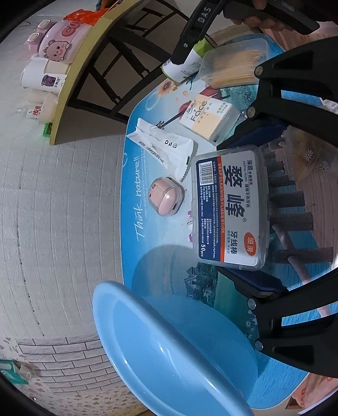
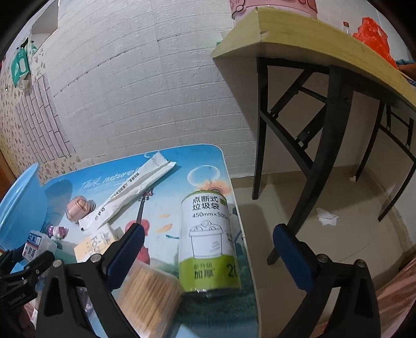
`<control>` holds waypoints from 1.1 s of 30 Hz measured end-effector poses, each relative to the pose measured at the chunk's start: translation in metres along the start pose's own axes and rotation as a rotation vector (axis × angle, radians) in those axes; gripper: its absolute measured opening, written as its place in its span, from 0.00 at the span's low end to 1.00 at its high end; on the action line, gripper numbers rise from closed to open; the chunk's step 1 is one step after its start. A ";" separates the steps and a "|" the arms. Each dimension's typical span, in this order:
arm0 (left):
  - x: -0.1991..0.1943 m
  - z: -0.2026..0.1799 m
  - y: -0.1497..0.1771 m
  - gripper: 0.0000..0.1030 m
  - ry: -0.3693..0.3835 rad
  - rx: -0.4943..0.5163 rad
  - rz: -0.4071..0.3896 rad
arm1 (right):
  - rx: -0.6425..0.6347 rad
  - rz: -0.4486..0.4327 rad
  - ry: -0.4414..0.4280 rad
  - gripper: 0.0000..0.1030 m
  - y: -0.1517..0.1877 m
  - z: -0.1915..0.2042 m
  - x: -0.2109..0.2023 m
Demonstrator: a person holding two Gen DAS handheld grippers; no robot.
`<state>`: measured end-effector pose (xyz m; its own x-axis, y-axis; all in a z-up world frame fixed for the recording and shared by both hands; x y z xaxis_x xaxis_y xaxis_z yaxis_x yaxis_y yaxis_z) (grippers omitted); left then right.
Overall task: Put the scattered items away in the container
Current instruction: 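Grasp the white floss-stick box with the left tool while the right tool grasps the green-and-white trash-bag roll, then carry the floss box and trash-bag roll over the light blue basin with both tools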
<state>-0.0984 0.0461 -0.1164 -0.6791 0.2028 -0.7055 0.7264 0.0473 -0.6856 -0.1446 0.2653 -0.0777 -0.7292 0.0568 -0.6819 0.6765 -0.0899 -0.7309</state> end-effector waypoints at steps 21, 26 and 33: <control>-0.004 -0.001 -0.004 0.77 0.021 0.006 -0.006 | -0.091 0.074 0.000 0.53 0.011 0.011 0.031; -0.005 -0.001 -0.005 0.77 0.017 0.003 -0.009 | -0.085 0.082 -0.003 0.47 0.011 0.009 0.033; -0.008 -0.003 -0.009 0.77 0.021 0.007 -0.017 | -0.080 0.085 -0.014 0.46 0.010 0.008 0.032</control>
<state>-0.0995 0.0469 -0.1043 -0.6891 0.2229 -0.6896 0.7138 0.0440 -0.6990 -0.1615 0.2577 -0.1066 -0.6698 0.0384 -0.7416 0.7417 -0.0138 -0.6706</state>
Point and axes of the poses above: each gripper's, at about its wrist camera, not at the fingertips, and x roughly the way its jaws point, z to its left, y to its underside, the point moved 7 cm from there along x, roughly the way its jaws point, and after that the axes turned 9 degrees about y, right-handed, at the moved point
